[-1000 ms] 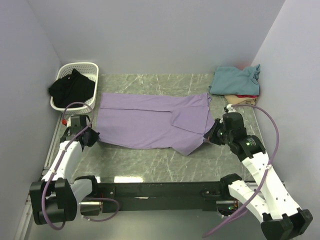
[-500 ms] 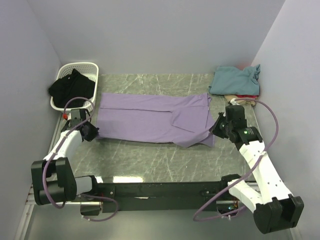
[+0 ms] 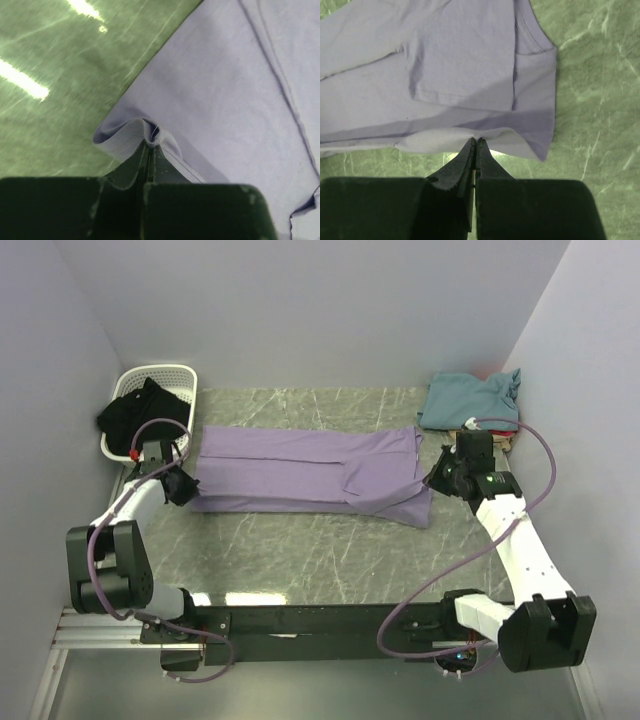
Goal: Fold and stack the t-shirts
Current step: Fold the tshirt
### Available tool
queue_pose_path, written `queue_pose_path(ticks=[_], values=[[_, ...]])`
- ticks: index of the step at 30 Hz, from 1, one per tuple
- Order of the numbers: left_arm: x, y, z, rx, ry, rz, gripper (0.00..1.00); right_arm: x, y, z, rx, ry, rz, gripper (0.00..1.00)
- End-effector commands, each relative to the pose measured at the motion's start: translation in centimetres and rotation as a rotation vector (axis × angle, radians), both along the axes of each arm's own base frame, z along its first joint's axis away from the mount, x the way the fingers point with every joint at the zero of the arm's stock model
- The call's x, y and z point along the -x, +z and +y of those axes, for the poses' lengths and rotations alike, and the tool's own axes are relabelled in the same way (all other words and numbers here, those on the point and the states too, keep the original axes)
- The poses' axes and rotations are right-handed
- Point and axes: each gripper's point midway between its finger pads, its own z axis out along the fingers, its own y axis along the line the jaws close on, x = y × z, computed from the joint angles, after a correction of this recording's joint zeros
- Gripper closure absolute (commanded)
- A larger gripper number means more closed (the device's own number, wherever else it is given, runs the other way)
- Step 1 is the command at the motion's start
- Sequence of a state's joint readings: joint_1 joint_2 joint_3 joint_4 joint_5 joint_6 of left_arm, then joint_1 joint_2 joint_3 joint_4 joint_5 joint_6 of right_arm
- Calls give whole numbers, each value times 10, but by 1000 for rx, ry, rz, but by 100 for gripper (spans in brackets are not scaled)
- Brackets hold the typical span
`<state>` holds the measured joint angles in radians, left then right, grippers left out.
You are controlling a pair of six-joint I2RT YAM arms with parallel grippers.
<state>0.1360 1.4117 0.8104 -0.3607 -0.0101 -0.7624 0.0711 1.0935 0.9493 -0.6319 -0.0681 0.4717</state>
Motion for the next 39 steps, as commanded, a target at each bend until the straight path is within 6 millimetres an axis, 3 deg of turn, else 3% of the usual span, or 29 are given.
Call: queue_pose_path(ticks=[1, 14, 19, 26, 32, 34, 35, 36, 39], values=[[-29, 13, 2, -6, -33, -64, 99, -31, 21, -4, 11, 4, -91, 100], [-67, -9, 8, -7, -54, -30, 99, -77, -14, -5, -13, 3, -4, 100], [-80, -10, 12, -25, -56, -26, 99, -92, -16, -9, -2, -3, -2, 100], [-92, -11, 14, -34, -70, -31, 99, -108, -28, -12, 5, -21, 26, 100], [-101, -25, 4, 8, -133, -16, 98, -119, -44, -12, 2, -27, 63, 100], [-105, -34, -1, 36, -162, -7, 88, -125, -50, -12, 3, -27, 80, 100], [-109, -33, -5, 53, -184, -11, 69, -126, -53, -13, 4, -29, 88, 82], [-109, -40, -9, 69, -197, 1, 60, -129, -55, -12, 3, -27, 91, 65], [-109, -40, -15, 76, -215, -12, 34, -139, -53, -10, -6, -11, 48, 47]])
